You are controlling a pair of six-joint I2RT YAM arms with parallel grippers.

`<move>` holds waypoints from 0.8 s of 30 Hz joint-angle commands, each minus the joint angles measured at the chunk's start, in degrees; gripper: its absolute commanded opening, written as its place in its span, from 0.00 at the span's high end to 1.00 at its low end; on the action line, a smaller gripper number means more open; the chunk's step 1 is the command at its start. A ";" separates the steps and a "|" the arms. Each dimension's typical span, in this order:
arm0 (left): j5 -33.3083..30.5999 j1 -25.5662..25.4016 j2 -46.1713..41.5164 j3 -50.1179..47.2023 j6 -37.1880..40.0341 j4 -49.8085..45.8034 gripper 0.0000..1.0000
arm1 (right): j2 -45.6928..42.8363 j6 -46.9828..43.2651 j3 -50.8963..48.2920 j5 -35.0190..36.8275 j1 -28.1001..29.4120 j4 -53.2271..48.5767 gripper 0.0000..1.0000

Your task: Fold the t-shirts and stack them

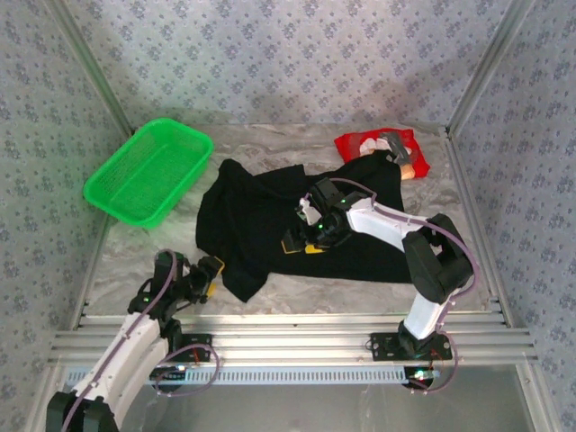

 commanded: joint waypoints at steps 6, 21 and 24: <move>-1.95 -5.60 13.15 0.14 1.03 18.85 0.31 | 0.17 0.43 1.65 -1.64 0.11 0.85 0.19; -0.34 -9.36 35.10 18.70 17.75 16.65 0.34 | -4.10 0.83 -3.24 -0.63 -0.66 1.60 0.19; -0.26 -9.39 35.73 21.40 21.22 13.18 0.34 | -4.41 0.64 -3.44 -0.66 -1.12 1.55 0.19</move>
